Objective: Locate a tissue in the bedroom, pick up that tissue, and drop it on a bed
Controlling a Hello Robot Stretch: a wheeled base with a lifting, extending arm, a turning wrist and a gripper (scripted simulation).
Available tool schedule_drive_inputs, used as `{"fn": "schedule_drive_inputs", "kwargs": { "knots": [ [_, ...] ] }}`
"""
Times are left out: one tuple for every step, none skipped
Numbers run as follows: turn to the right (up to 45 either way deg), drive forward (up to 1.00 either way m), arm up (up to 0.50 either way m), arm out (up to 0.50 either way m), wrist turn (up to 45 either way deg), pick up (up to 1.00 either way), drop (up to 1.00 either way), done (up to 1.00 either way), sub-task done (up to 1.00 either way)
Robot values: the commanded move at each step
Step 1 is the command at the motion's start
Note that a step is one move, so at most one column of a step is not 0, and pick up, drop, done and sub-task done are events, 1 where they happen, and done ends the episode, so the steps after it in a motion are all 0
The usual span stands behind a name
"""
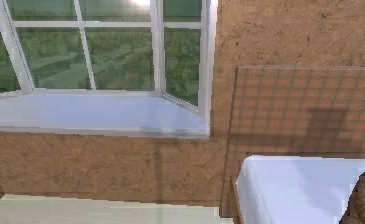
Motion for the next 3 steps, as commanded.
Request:
{"fn": "schedule_drive_inputs", "kwargs": {
  "knots": [
    [0.0,0.00,0.08,0.00,0.0,0.00,0.00,0.00,0.00],
    [0.0,0.00,0.00,-0.08,0.0,0.00,0.00,0.00,0.00],
    [0.0,0.00,0.00,0.00,0.0,0.00,0.00,1.00,0.00]
  ]
}}
